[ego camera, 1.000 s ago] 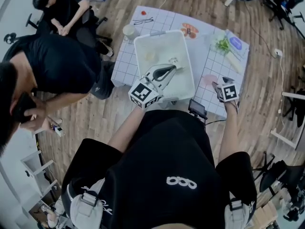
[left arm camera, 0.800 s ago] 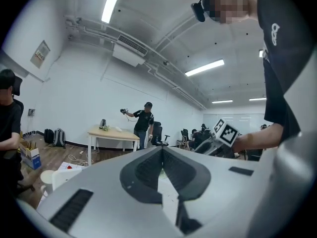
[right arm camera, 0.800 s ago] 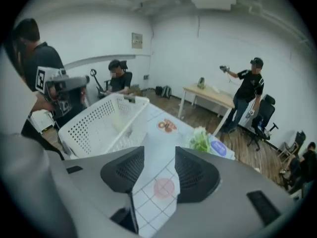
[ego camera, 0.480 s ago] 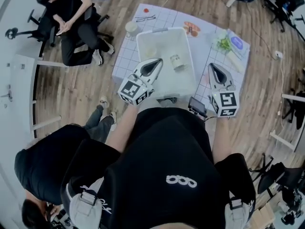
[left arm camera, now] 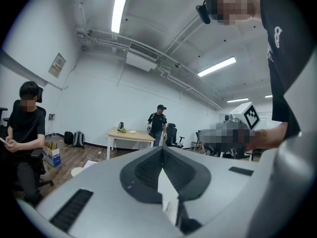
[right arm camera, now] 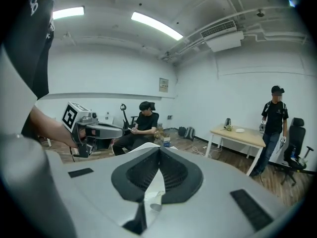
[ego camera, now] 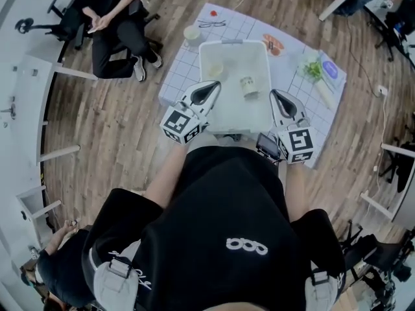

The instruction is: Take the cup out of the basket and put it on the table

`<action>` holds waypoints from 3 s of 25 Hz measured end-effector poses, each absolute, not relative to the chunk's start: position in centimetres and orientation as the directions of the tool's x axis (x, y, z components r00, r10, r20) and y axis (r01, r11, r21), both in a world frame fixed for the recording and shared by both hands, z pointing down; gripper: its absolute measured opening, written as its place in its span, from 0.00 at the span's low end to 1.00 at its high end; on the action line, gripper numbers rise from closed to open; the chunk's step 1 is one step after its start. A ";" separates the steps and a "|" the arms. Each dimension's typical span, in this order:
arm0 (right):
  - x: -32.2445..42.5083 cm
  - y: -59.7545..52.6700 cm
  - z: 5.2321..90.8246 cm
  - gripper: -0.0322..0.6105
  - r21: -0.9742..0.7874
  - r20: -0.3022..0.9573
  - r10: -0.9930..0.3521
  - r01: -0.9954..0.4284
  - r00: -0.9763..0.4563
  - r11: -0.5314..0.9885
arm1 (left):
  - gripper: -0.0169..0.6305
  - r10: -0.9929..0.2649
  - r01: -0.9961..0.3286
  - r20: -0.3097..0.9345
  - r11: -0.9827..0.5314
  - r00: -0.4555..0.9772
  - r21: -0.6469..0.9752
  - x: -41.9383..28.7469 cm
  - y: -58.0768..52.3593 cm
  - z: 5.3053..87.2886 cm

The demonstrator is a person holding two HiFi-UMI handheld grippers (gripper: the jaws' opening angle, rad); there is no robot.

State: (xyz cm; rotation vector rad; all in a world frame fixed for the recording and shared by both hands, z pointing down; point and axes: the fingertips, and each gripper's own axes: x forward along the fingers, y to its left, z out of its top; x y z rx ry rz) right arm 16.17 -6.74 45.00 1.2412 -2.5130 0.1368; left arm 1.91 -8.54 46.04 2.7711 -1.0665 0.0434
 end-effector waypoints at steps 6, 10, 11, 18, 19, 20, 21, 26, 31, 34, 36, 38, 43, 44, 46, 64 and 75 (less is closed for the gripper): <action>15.3 -6.8 45.8 0.09 0.058 0.358 -0.736 -0.773 -0.575 0.632 | 0.04 -0.669 -0.675 0.092 -0.724 0.737 0.142 1.5 -8.4 46.3; 14.7 -6.6 46.3 0.09 0.052 0.372 -0.726 -0.768 -0.579 0.639 | 0.04 -0.678 -0.683 0.085 -0.715 0.730 0.150 1.0 -8.3 46.3; 14.6 -6.5 46.4 0.09 0.051 0.376 -0.723 -0.766 -0.580 0.641 | 0.04 -0.677 -0.680 0.078 -0.716 0.732 0.158 0.8 -8.2 46.3; 13.5 -6.6 47.5 0.09 0.038 0.403 -0.705 -0.759 -0.583 0.650 | 0.04 -0.676 -0.675 0.065 -0.717 0.734 0.173 -0.1 -8.3 46.3; 13.4 -6.6 47.6 0.09 0.037 0.408 -0.702 -0.757 -0.584 0.652 | 0.04 -0.676 -0.675 0.064 -0.716 0.734 0.176 -0.2 -8.3 46.3; 13.2 -6.7 47.8 0.09 0.035 0.413 -0.698 -0.756 -0.585 0.654 | 0.04 -0.677 -0.676 0.064 -0.715 0.733 0.179 -0.4 -8.3 46.4; 12.9 -6.7 47.9 0.09 0.034 0.418 -0.694 -0.754 -0.586 0.656 | 0.04 -0.677 -0.676 0.064 -0.715 0.733 0.181 -0.5 -8.3 46.4; 11.2 -7.2 49.0 0.09 0.022 0.448 -0.672 -0.744 -0.590 0.668 | 0.04 -0.672 -0.670 0.063 -0.718 0.738 0.187 -1.8 -8.7 46.5; 9.0 -8.5 50.3 0.09 0.022 0.486 -0.652 -0.738 -0.582 0.674 | 0.04 -0.662 -0.660 0.063 -0.726 0.747 0.192 -3.8 -9.8 46.3; 7.9 -9.2 51.1 0.09 0.025 0.518 -0.642 -0.741 -0.565 0.672 | 0.04 -0.652 -0.650 0.064 -0.735 0.756 0.192 -5.1 -10.6 46.0; 7.2 -9.7 51.9 0.09 0.030 0.541 -0.637 -0.744 -0.549 0.667 | 0.04 -0.643 -0.641 0.065 -0.742 0.763 0.193 -6.1 -11.2 45.8; 6.6 -10.2 52.7 0.09 0.031 0.561 -0.631 -0.748 -0.536 0.663 | 0.04 -0.632 -0.631 0.066 -0.751 0.772 0.194 -7.1 -12.0 45.5; 5.3 -11.7 55.4 0.09 0.034 0.614 -0.613 -0.759 -0.497 0.650 | 0.04 -0.599 -0.599 0.062 -0.777 0.798 0.192 -9.1 -14.1 45.0; 5.2 -11.9 55.9 0.09 0.034 0.625 -0.610 -0.763 -0.487 0.645 | 0.04 -0.591 -0.590 0.061 -0.784 0.804 0.192 -9.3 -14.4 44.9; 4.8 -12.3 56.8 0.09 0.031 0.642 -0.604 -0.771 -0.472 0.636 | 0.04 -0.575 -0.575 0.060 -0.795 0.816 0.191 -9.7 -14.9 44.9; 1.5 -15.3 66.7 0.09 0.104 0.829 -0.425 -0.646 -0.363 0.756 | 0.04 -0.546 -0.547 0.071 -0.808 0.835 0.220 -11.7 -16.3 46.1; -2.0 -16.9 73.0 0.10 0.163 0.920 -0.276 -0.370 -0.279 0.915 | 0.04 -0.570 -0.574 0.092 -0.784 0.816 0.235 -12.9 -16.2 46.9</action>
